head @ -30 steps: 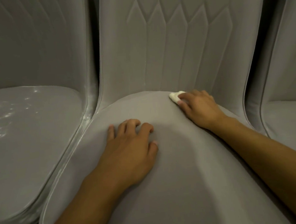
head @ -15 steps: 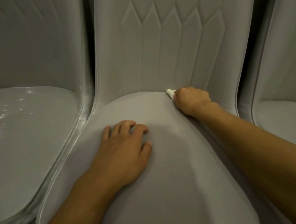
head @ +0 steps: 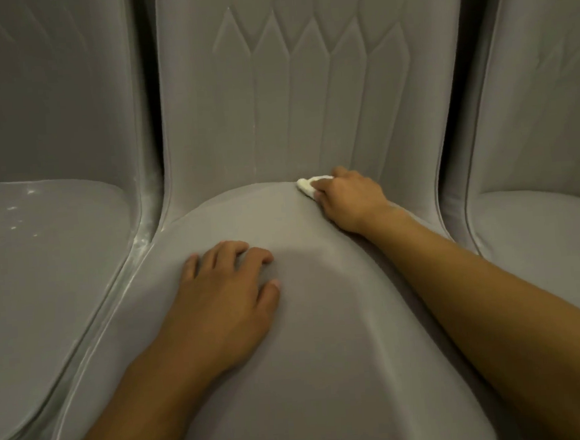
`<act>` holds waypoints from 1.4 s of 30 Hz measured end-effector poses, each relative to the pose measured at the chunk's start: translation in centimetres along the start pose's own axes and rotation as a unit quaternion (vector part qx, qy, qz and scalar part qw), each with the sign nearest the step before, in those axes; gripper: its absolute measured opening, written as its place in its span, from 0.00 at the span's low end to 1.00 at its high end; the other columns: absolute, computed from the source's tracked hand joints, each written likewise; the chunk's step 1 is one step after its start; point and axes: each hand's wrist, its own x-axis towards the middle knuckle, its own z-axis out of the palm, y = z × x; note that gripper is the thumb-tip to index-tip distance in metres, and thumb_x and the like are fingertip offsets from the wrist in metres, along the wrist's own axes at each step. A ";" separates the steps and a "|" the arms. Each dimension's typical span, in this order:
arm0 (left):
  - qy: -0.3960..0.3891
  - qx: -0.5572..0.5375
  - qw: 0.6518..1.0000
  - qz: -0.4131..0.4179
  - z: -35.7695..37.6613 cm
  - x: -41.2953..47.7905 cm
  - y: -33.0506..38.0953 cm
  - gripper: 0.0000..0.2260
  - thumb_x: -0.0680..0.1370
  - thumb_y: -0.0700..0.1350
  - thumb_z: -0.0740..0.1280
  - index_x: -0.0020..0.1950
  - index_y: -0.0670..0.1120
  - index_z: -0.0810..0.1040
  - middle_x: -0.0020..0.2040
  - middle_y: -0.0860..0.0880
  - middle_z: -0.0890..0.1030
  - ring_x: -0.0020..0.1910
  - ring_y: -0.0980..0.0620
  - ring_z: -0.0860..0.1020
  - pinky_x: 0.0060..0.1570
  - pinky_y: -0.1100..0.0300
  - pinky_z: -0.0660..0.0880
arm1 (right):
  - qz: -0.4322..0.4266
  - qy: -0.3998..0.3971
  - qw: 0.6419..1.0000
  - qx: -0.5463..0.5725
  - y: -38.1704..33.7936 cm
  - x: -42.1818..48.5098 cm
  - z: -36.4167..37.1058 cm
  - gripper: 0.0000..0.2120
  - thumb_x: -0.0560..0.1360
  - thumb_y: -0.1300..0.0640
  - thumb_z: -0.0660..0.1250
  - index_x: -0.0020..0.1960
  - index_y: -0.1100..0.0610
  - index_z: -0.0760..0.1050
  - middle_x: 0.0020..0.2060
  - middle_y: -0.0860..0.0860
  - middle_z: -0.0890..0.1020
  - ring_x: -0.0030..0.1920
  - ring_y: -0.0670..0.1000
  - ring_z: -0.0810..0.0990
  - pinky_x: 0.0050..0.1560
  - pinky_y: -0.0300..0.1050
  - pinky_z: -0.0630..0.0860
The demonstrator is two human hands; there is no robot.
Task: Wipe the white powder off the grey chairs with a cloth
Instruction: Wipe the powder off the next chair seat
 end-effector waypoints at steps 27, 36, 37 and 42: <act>0.008 0.000 1.000 0.000 0.0 -0.4 -0.1 0.30 0.74 0.64 0.41 0.70 0.60 0.67 0.72 0.54 0.66 0.74 0.54 0.62 0.76 0.49 0.56 | 0.062 -0.032 0.997 -0.040 6.6 -7.6 -2.7 0.26 0.82 0.35 0.45 0.67 0.44 0.73 0.57 0.57 0.78 0.57 0.63 0.78 0.56 0.52 0.73; -0.001 -0.007 1.000 -0.001 0.0 -0.4 0.2 0.32 0.73 0.65 0.38 0.72 0.60 0.65 0.75 0.53 0.64 0.77 0.53 0.59 0.78 0.47 0.52 | 0.151 -0.088 0.984 -0.045 8.6 -16.3 -6.7 0.15 0.81 0.40 0.57 0.59 0.44 0.79 0.46 0.52 0.81 0.43 0.53 0.79 0.47 0.53 0.80; -0.004 -0.006 1.000 0.000 0.0 -0.4 0.2 0.32 0.73 0.65 0.38 0.72 0.60 0.65 0.75 0.54 0.64 0.76 0.53 0.59 0.78 0.47 0.52 | 0.144 -0.052 0.988 -0.036 8.8 -15.8 -6.7 0.15 0.81 0.41 0.58 0.61 0.43 0.79 0.45 0.52 0.82 0.42 0.54 0.80 0.47 0.54 0.80; -0.006 -0.006 1.000 -0.004 -0.1 -0.4 0.1 0.22 0.81 0.62 0.49 0.72 0.59 0.66 0.74 0.54 0.65 0.75 0.53 0.61 0.77 0.49 0.51 | 0.109 0.015 0.994 -0.015 7.0 -12.0 -3.3 0.20 0.82 0.40 0.54 0.64 0.47 0.76 0.53 0.57 0.78 0.51 0.63 0.79 0.51 0.55 0.77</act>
